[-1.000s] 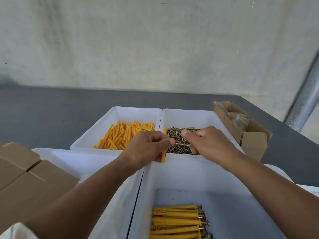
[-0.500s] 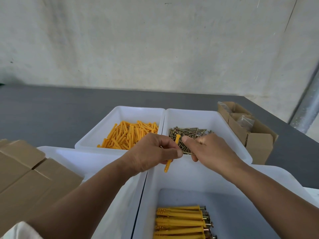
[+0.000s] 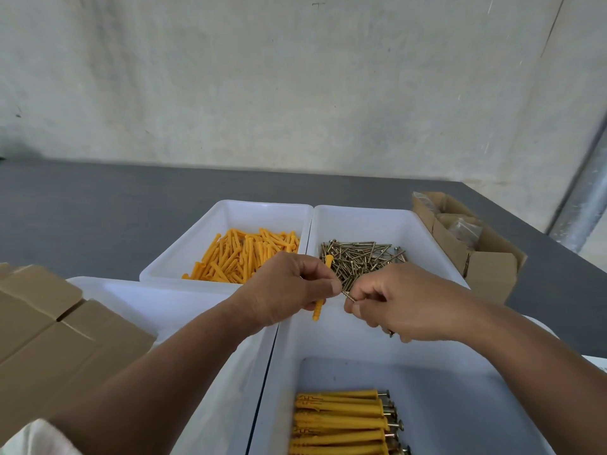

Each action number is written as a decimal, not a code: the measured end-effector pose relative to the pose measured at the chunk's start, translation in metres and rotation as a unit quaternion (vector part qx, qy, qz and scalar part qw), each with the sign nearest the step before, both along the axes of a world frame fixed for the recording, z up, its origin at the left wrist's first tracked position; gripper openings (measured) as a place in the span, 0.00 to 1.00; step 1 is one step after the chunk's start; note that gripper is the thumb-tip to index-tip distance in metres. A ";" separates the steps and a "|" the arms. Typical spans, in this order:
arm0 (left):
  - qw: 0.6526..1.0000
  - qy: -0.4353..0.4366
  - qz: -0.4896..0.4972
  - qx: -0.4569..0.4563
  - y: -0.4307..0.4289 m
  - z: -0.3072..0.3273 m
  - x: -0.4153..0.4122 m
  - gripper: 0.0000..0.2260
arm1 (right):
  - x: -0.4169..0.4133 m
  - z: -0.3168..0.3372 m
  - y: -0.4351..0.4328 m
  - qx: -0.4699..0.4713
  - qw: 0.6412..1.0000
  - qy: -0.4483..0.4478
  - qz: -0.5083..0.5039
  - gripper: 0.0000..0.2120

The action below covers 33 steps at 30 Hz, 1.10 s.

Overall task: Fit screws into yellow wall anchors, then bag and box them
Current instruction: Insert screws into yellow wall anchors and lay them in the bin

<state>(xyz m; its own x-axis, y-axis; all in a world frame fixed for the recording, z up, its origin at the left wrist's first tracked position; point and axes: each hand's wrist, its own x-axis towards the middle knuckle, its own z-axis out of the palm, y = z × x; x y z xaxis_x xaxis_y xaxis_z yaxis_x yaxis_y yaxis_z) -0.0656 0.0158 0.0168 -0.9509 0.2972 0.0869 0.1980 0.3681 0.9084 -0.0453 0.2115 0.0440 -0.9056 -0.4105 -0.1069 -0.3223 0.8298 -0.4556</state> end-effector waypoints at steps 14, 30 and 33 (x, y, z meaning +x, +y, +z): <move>0.988 -0.055 0.049 0.134 -0.003 0.001 -0.002 0.06 | 0.001 -0.002 -0.004 -0.092 0.994 -0.059 -0.023 0.08; 0.993 -0.035 0.090 0.071 -0.006 0.009 -0.001 0.14 | -0.017 -0.013 0.012 0.037 0.950 0.295 -0.098 0.14; 0.993 -0.028 0.098 0.057 -0.006 0.009 -0.001 0.14 | -0.017 -0.014 0.012 0.038 0.952 0.291 -0.087 0.14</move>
<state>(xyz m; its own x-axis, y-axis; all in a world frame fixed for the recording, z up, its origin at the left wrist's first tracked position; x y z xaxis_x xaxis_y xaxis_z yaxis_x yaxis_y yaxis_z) -0.0666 0.0099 0.0258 -0.9937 0.0974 0.0548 0.0810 0.2891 0.9539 -0.0624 0.2232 0.0298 -0.8742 -0.2601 0.4100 -0.3562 0.9173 -0.1777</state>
